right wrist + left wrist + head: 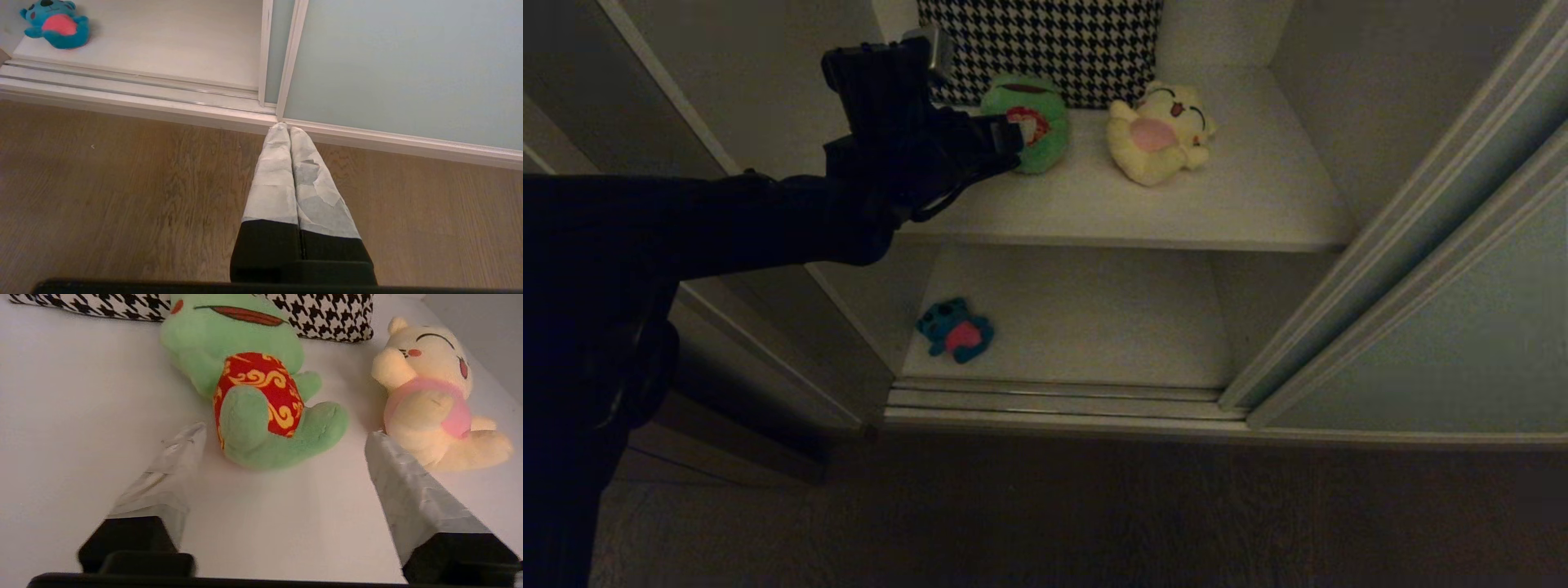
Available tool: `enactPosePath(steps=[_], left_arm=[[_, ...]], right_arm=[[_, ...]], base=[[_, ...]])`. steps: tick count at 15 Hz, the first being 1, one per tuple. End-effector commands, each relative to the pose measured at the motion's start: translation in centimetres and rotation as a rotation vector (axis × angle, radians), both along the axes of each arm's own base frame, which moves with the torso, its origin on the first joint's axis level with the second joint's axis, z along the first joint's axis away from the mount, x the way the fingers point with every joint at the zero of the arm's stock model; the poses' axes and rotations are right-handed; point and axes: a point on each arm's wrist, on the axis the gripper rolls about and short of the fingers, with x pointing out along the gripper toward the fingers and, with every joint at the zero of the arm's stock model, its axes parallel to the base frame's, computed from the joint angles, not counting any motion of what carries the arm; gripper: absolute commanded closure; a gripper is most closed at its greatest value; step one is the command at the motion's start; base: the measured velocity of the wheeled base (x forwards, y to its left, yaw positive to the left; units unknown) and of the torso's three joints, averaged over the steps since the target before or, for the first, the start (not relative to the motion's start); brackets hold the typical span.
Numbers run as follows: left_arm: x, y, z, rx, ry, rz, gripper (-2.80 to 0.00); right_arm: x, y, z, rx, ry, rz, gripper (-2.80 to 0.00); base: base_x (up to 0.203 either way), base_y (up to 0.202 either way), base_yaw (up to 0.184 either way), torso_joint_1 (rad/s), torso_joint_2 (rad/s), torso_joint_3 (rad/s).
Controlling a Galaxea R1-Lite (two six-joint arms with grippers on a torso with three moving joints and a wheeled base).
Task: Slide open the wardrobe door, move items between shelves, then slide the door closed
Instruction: Place the green doll on the lower shelf
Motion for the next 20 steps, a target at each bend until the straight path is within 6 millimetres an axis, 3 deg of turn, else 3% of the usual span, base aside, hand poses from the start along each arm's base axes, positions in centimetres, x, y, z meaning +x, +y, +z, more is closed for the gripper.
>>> enactPosePath(steps=[1, 7, 18, 19, 20], left_arm=[[0.4, -0.1, -0.6, 0.000, 0.010, 0.000, -2.80], [0.8, -0.1, -1.1, -0.003, 0.023, 0.014, -2.80], [2.1, -0.7, -3.0, -0.108, 0.088, -0.016, -2.80], [2.2, -0.8, -3.1, -0.113, 0.078, -0.018, 0.00], [2.3, -0.8, -3.2, -0.119, 0.068, -0.019, 0.00]], right_arm=[[0.0, 0.0, 0.0, 0.000, -0.001, 0.001, 0.00], [0.0, 0.0, 0.0, -0.001, 0.000, 0.001, 0.00], [0.0, 0.0, 0.0, 0.000, 0.000, 0.001, 0.00], [0.0, 0.0, 0.0, -0.001, 0.000, 0.001, 0.00], [0.0, 0.0, 0.0, -0.001, -0.001, 0.001, 0.00]], base=[[0.000, 0.000, 0.000, 0.000, 0.00, 0.000], [0.133, 0.000, 0.000, 0.002, 0.00, 0.003], [0.000, 0.000, 0.000, 0.000, 0.00, 0.000], [0.000, 0.000, 0.000, 0.000, 0.00, 0.000], [0.000, 0.000, 0.000, 0.000, 0.00, 0.000]])
